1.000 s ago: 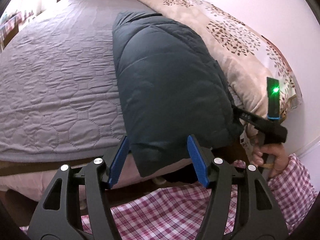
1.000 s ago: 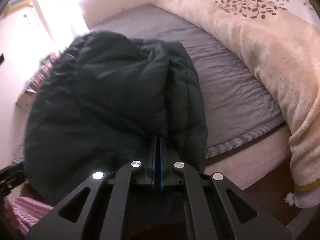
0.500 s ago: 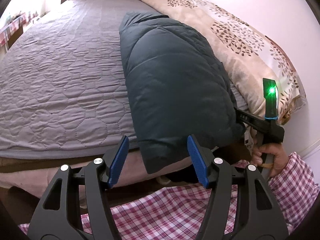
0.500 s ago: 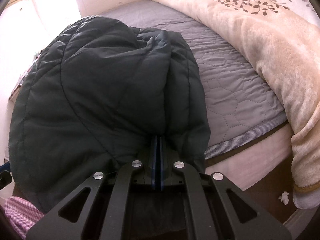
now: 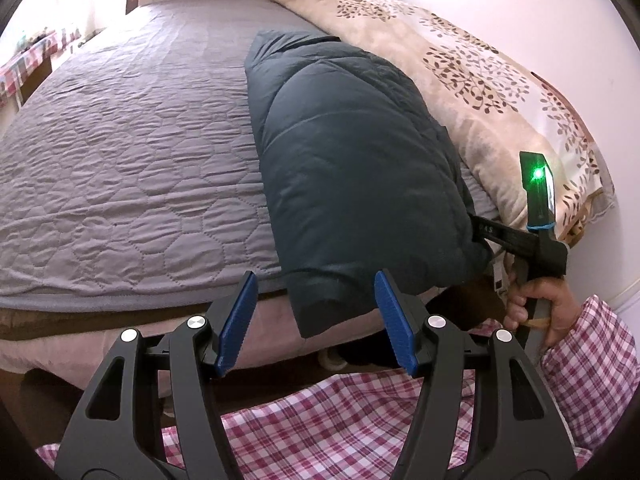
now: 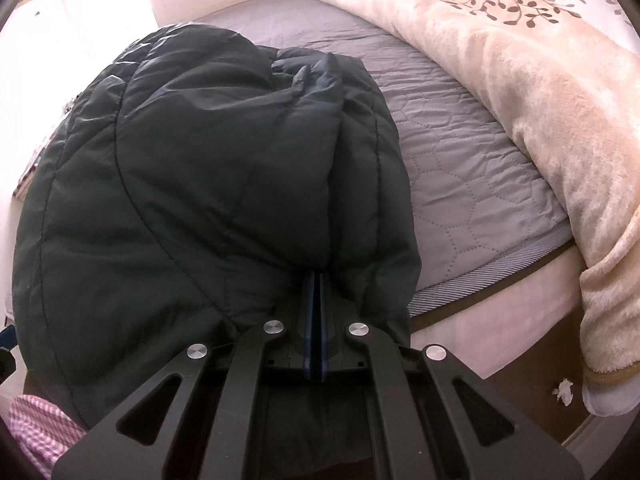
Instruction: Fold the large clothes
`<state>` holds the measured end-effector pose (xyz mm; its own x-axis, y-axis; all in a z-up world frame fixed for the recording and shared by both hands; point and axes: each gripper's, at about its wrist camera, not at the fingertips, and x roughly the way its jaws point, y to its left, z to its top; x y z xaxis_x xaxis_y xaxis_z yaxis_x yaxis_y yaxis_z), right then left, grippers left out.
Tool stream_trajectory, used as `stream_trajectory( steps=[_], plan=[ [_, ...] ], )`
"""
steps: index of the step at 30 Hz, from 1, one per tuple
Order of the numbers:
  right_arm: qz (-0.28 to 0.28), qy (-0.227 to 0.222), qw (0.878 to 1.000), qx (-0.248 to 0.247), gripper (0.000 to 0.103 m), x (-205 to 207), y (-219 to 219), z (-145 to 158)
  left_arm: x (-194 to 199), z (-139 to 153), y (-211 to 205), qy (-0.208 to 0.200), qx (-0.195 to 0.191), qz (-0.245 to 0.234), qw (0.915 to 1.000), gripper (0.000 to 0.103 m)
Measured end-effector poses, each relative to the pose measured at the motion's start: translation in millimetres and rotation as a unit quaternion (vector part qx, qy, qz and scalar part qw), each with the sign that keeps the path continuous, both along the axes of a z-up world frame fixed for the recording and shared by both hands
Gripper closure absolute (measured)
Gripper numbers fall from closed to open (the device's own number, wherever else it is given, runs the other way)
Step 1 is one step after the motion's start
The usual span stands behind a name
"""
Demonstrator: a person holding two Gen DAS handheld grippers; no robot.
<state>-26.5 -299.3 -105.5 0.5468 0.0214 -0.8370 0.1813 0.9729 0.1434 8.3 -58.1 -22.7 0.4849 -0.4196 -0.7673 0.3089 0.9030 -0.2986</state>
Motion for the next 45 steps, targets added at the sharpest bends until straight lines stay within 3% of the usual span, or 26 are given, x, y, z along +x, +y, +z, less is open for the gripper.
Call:
stream_trajectory(
  steps=[12,15,32,45],
  plan=[
    [-0.009,0.009,1.0,-0.018,0.102,4,9,1,-5,7,3,-0.017,0.0,0.007,0.9998,0.043],
    [-0.004,0.011,1.0,-0.019,0.102,6,10,1,-5,11,0,-0.025,0.007,0.007,0.9997,0.038],
    [-0.011,-0.021,0.999,0.041,0.102,-2,-7,-6,-9,6,-13,-0.022,0.062,0.007,0.9978,0.033],
    [-0.02,-0.035,0.996,0.085,0.102,-6,-16,-10,4,1,-6,-0.014,0.035,0.008,0.9993,0.026]
  ],
)
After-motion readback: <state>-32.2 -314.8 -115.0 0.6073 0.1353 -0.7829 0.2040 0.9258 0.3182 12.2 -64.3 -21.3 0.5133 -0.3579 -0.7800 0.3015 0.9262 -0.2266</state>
